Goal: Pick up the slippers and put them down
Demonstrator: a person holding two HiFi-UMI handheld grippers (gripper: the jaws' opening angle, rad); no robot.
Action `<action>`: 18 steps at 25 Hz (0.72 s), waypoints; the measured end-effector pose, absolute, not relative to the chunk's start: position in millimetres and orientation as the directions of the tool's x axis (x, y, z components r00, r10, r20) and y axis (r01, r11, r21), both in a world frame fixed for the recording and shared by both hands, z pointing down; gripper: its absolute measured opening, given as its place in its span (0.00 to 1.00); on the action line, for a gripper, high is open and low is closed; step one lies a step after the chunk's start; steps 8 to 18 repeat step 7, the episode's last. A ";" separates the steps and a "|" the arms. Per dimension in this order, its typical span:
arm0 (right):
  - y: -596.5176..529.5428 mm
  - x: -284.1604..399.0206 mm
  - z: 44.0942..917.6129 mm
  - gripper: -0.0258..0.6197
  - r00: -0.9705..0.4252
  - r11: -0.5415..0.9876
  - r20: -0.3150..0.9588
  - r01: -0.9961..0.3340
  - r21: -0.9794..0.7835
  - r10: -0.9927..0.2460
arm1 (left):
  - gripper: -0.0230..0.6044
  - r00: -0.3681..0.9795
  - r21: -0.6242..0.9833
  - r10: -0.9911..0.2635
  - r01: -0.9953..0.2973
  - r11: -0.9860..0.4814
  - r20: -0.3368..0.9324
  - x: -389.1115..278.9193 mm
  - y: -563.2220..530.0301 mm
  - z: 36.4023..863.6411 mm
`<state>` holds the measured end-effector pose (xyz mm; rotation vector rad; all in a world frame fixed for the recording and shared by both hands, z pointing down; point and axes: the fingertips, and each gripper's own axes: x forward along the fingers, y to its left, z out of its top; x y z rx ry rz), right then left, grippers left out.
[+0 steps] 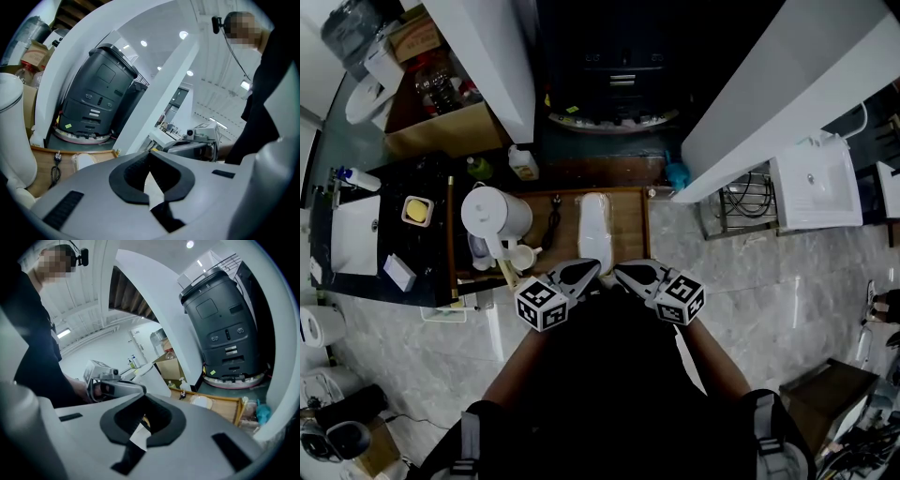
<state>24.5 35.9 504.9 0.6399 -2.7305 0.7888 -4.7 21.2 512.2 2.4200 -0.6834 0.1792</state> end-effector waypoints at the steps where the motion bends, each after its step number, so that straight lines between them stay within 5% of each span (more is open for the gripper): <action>1: 35.9 24.4 504.6 0.05 -0.879 0.761 0.330 -0.468 -0.449 -0.345 | 0.05 0.858 0.522 -0.429 -0.512 -0.682 0.282 -4.4 21.9 511.8; 18: 36.3 24.5 502.4 0.05 -0.880 0.764 0.329 -0.464 -0.448 -0.342 | 0.05 0.860 0.530 -0.427 -0.509 -0.679 0.279 -2.6 22.7 509.6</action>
